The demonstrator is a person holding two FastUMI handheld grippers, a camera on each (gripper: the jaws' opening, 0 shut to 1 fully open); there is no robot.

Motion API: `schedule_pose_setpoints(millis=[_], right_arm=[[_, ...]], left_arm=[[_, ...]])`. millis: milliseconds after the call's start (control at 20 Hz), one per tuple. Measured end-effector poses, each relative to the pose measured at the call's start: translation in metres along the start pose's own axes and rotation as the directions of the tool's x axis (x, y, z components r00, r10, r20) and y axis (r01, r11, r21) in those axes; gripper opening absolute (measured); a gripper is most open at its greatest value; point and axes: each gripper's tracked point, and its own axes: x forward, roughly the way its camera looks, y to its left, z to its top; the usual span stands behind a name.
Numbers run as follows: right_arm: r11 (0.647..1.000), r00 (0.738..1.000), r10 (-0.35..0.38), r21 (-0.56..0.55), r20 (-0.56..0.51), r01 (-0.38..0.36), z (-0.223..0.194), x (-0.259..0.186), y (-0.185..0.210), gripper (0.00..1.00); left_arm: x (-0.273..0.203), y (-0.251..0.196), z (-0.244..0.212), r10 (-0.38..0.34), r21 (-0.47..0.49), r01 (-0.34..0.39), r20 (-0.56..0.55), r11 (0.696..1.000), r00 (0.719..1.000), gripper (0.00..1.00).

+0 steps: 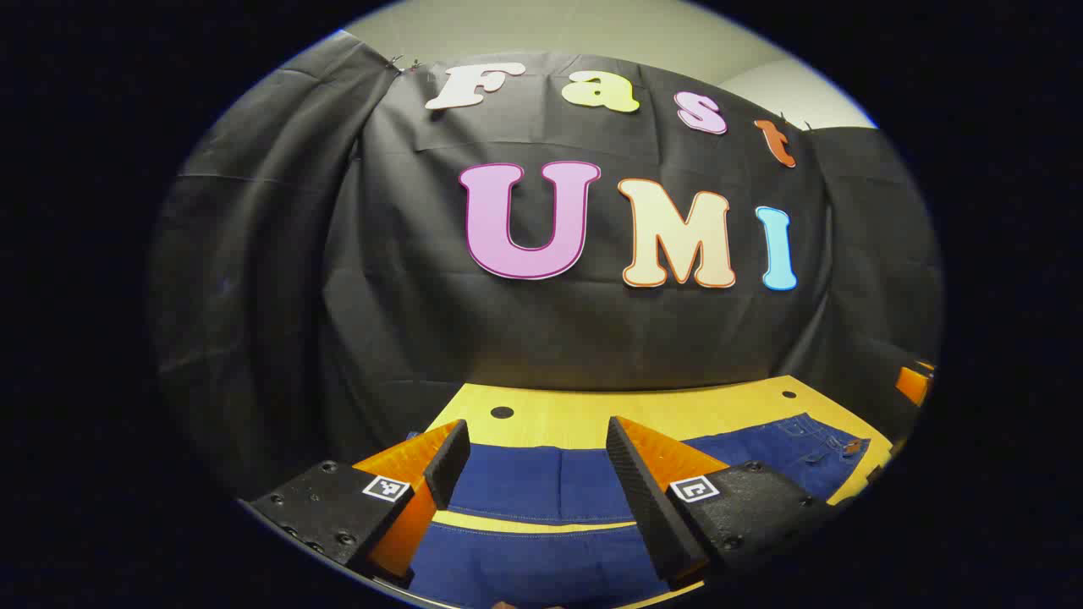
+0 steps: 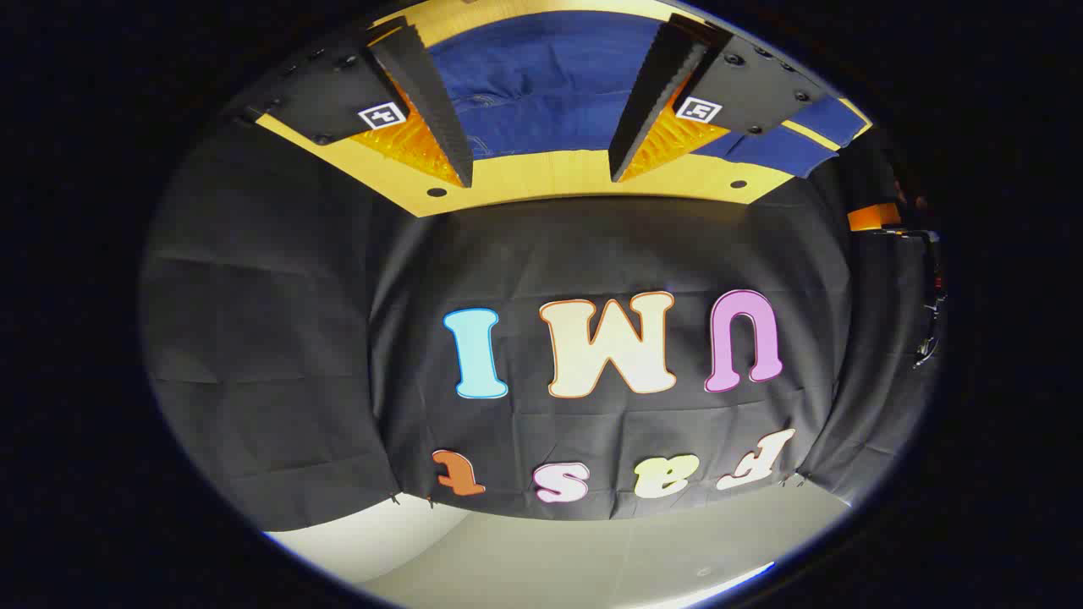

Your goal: Grasp the waist and the cuffs of the jeans and fold them to make the two legs overlap; first hold the waist and fold one-third of the jeans toward the cuffs, then hold the cuffs and fold the remaining one-third in the same direction to finish folding.

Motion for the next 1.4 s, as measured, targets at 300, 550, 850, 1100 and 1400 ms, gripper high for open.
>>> schedule_pose_setpoints(millis=[300, 550, 850, 1100, 1400], right_arm=[[1.000, 1.000, -0.014, -0.016, -0.020, 0.014, -0.002, -0.010, -0.013, 0.99], [0.999, 0.998, -0.026, -0.040, -0.064, 0.024, -0.016, -0.017, -0.021, 0.99], [0.999, 0.993, -0.012, -0.044, -0.118, 0.007, -0.034, -0.021, -0.015, 0.99], [0.996, 0.985, 0.026, -0.076, -0.173, -0.039, -0.052, -0.023, -0.002, 1.00], [0.996, 0.969, 0.045, -0.060, -0.242, -0.061, -0.077, -0.026, 0.003, 0.99]], left_arm=[[-0.008, -0.002, -0.030, -0.062, 0.033, 0.065, -0.084, 0.997, 0.995, 0.94], [-0.023, -0.022, -0.059, -0.199, 0.103, 0.219, -0.180, 0.970, 0.963, 0.96], [-0.040, -0.016, -0.105, -0.281, 0.194, 0.352, -0.317, 0.916, 0.906, 0.94], [-0.063, -0.013, -0.164, -0.334, 0.303, 0.514, -0.486, 0.803, 0.808, 0.93], [-0.095, 0.008, -0.225, -0.360, 0.221, 0.654, -0.687, 0.724, 0.631, 0.93]])
